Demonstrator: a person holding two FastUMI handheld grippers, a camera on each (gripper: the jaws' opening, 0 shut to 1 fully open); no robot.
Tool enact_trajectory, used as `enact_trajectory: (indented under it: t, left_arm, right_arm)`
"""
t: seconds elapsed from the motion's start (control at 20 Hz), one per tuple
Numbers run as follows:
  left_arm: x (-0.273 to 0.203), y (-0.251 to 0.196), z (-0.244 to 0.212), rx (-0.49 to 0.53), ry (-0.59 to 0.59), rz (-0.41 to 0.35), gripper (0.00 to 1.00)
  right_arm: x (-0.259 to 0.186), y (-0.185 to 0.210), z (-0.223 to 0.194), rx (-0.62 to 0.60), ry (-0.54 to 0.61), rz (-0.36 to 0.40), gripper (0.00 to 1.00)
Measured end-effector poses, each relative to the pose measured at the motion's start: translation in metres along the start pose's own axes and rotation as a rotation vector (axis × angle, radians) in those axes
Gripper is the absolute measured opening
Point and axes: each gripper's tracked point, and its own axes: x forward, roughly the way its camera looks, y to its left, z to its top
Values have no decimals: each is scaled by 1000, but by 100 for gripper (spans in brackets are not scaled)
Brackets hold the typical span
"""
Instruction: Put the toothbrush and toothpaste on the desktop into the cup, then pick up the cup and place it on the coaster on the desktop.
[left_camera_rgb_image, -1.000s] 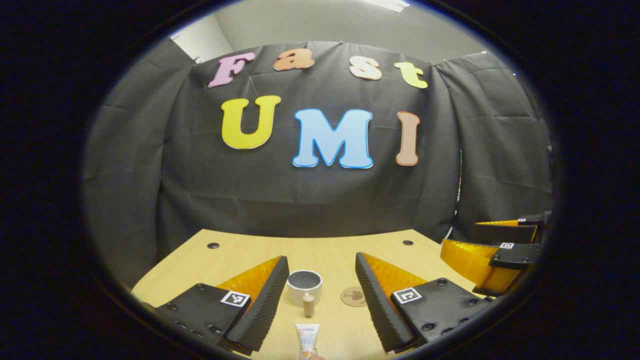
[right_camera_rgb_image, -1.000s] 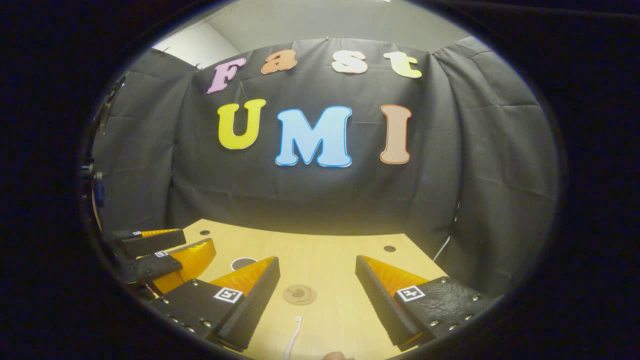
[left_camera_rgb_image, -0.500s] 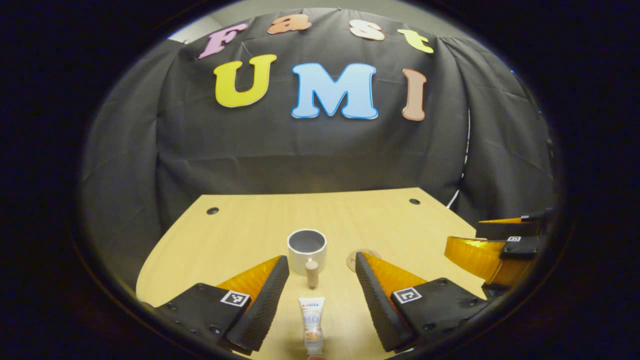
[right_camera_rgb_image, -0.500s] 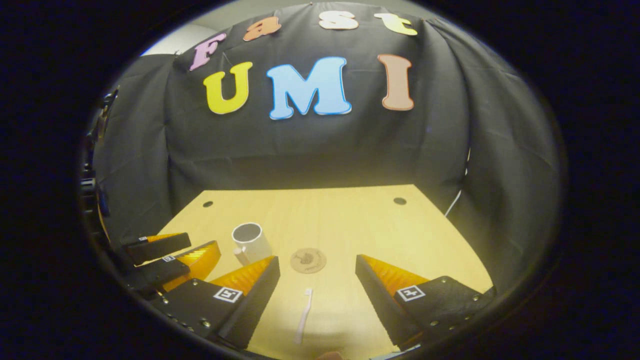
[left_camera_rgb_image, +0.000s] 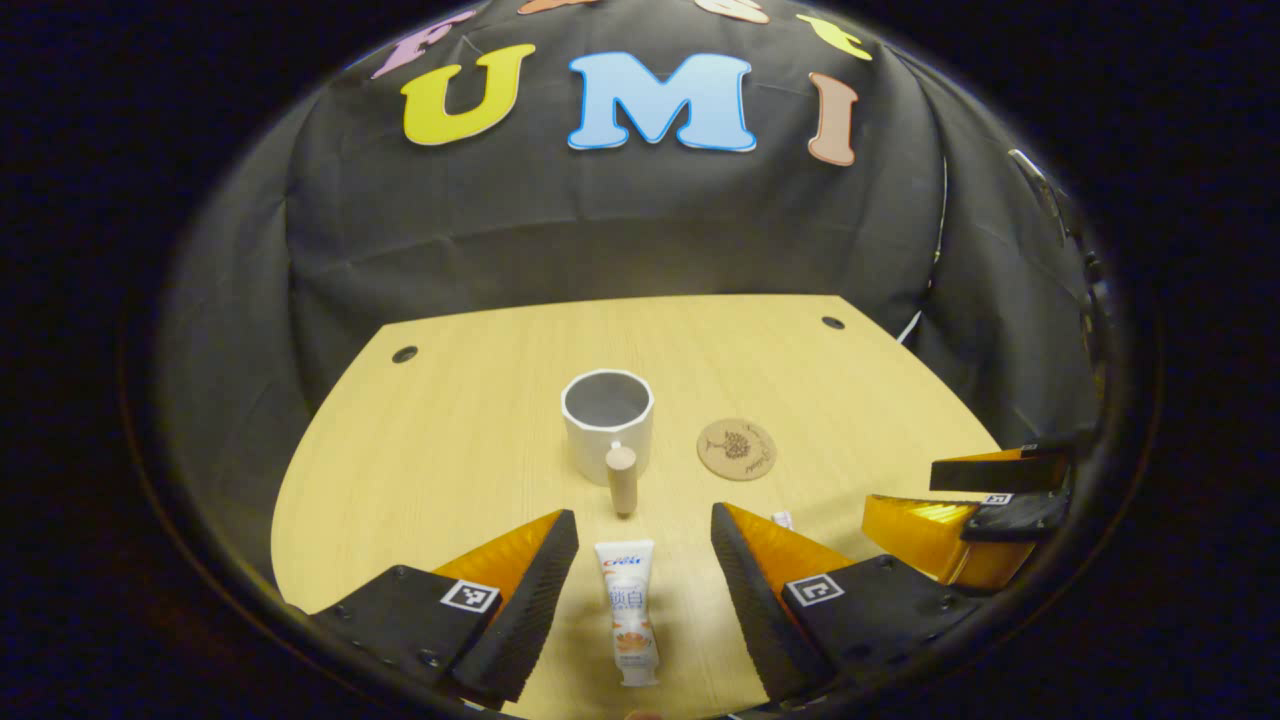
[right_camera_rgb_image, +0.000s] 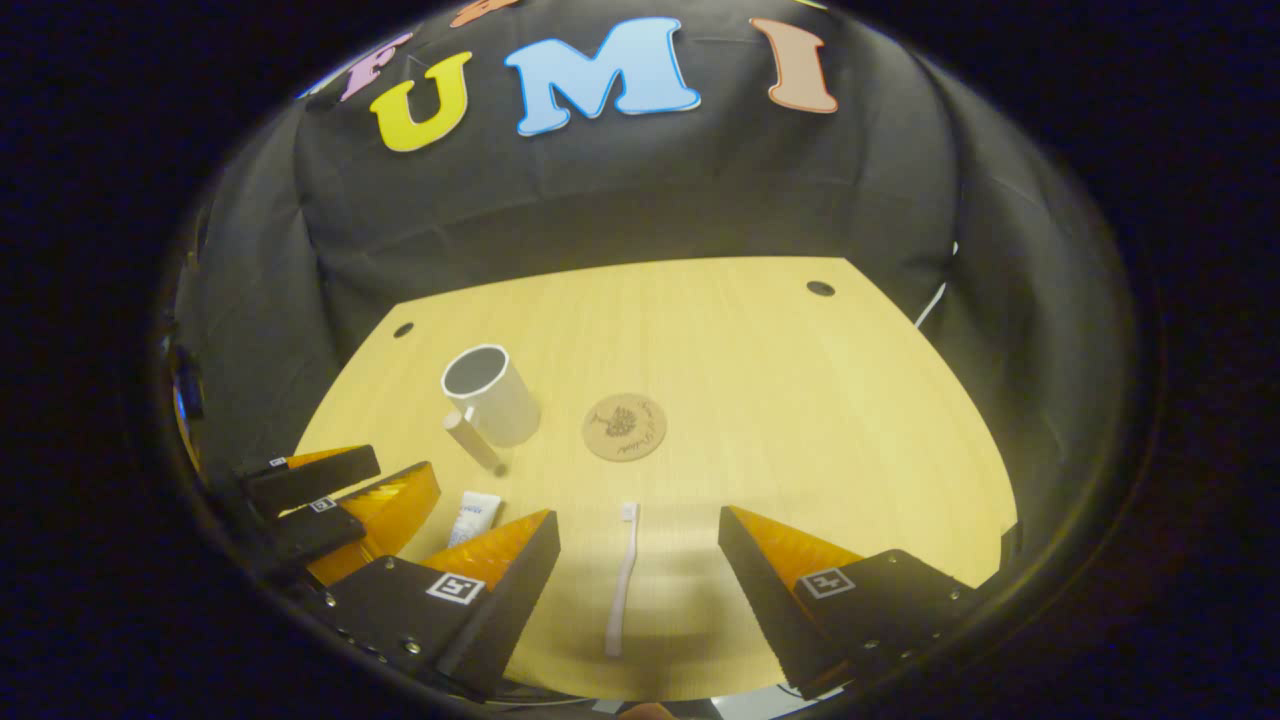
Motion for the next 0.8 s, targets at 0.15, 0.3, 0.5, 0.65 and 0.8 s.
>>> enact_trajectory:
  t: [0.15, 0.3, 0.5, 0.65, 0.8]
  left_arm:
    - [-4, -3, -16, -29, 87, -13, 89]
    - [-15, -9, -36, -69, 209, -23, 91]
    - [-30, -11, -56, -107, 354, -15, 92]
    - [-37, -7, -68, -119, 433, 9, 90]
    - [-44, -11, -77, -162, 513, 12, 91]
  right_arm:
    - [13, 4, -20, 6, 86, 23, 98]
    - [23, 9, -40, 31, 180, 48, 98]
    - [39, 9, -60, 36, 275, 42, 99]
    - [50, 9, -71, 34, 341, 19, 98]
    - [62, 12, -81, 31, 418, 10, 99]
